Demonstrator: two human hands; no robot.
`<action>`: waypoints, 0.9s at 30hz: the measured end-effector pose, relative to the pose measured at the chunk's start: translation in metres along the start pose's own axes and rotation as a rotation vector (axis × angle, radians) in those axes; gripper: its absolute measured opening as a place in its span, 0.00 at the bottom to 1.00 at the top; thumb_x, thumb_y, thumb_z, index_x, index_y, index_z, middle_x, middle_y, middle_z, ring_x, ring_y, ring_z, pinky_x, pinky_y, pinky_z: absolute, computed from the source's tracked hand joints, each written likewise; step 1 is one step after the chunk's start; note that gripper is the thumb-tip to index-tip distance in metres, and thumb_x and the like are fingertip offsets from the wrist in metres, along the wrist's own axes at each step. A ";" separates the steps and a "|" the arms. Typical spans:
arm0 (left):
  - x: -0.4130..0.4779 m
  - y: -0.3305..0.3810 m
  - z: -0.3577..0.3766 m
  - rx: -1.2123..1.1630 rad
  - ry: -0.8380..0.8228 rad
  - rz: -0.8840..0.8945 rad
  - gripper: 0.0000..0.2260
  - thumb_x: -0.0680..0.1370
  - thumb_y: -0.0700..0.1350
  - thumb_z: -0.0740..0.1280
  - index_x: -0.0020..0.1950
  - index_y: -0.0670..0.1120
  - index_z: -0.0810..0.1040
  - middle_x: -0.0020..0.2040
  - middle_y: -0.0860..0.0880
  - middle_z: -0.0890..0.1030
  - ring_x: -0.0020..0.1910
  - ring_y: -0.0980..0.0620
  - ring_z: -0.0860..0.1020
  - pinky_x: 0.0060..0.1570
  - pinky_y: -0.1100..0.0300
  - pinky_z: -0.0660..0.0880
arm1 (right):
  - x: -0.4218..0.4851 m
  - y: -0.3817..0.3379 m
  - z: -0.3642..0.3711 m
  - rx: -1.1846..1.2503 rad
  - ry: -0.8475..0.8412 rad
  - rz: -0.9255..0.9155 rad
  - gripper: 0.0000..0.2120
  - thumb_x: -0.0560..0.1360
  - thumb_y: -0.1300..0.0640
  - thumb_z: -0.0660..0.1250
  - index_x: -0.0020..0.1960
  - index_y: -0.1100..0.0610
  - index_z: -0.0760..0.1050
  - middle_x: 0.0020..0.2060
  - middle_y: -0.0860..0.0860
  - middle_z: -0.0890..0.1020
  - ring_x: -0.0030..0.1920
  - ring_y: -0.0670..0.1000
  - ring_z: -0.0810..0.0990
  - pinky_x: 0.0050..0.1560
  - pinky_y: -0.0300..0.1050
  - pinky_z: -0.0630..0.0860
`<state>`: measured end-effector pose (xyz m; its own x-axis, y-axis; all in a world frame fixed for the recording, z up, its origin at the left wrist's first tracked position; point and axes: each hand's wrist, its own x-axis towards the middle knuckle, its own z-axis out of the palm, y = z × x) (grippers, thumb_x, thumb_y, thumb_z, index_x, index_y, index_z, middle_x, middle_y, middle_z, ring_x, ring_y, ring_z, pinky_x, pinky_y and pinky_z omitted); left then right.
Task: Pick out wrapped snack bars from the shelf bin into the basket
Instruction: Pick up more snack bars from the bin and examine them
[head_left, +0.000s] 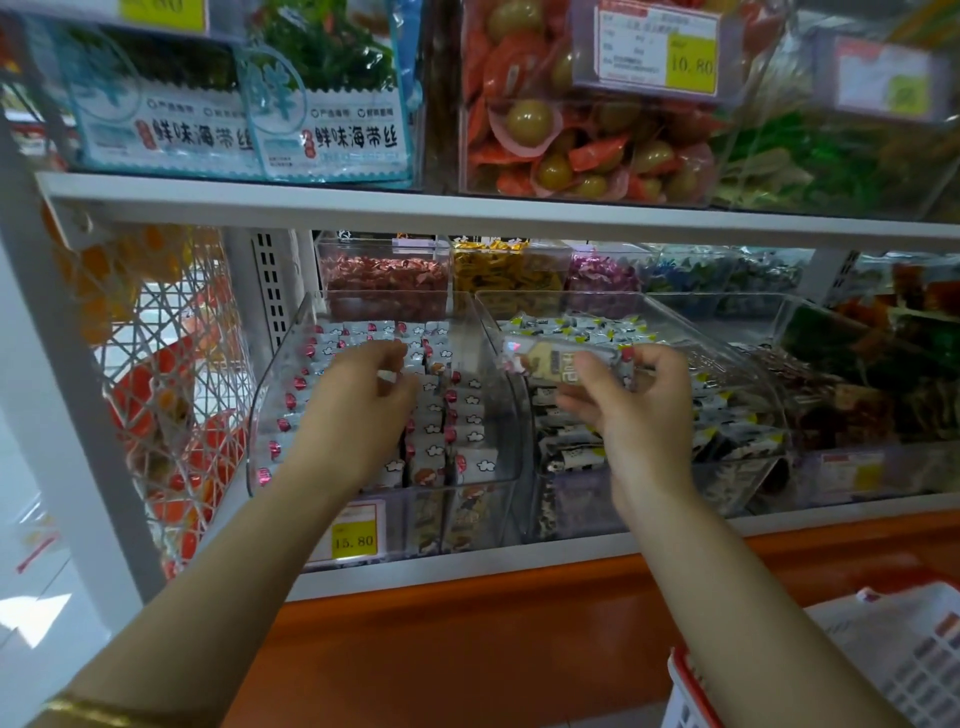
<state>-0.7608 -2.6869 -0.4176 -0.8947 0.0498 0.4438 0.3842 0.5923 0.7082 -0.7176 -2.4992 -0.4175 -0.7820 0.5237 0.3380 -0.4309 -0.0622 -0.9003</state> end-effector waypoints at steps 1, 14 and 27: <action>0.006 -0.003 0.002 0.071 -0.004 -0.003 0.17 0.80 0.43 0.61 0.69 0.44 0.71 0.63 0.45 0.76 0.52 0.51 0.75 0.46 0.61 0.73 | 0.003 0.001 0.000 0.023 0.016 0.019 0.13 0.74 0.63 0.68 0.46 0.50 0.65 0.51 0.59 0.76 0.34 0.49 0.83 0.36 0.38 0.80; 0.053 -0.006 0.060 0.798 -0.635 0.149 0.22 0.82 0.54 0.45 0.69 0.43 0.64 0.71 0.42 0.65 0.72 0.45 0.59 0.67 0.33 0.51 | 0.041 0.012 0.029 -0.275 -0.060 -0.092 0.07 0.75 0.61 0.67 0.50 0.56 0.70 0.43 0.48 0.77 0.49 0.57 0.81 0.50 0.50 0.80; 0.028 -0.021 0.039 0.703 -0.501 0.218 0.24 0.81 0.55 0.42 0.72 0.46 0.63 0.75 0.48 0.60 0.75 0.50 0.54 0.70 0.37 0.48 | 0.088 0.039 0.119 -1.404 -0.851 -0.497 0.24 0.71 0.56 0.72 0.65 0.54 0.70 0.57 0.55 0.78 0.55 0.56 0.75 0.44 0.43 0.64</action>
<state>-0.8023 -2.6659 -0.4416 -0.8758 0.4673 0.1209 0.4765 0.8769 0.0626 -0.8564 -2.5565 -0.3901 -0.9065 -0.3332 0.2593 -0.3563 0.9332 -0.0467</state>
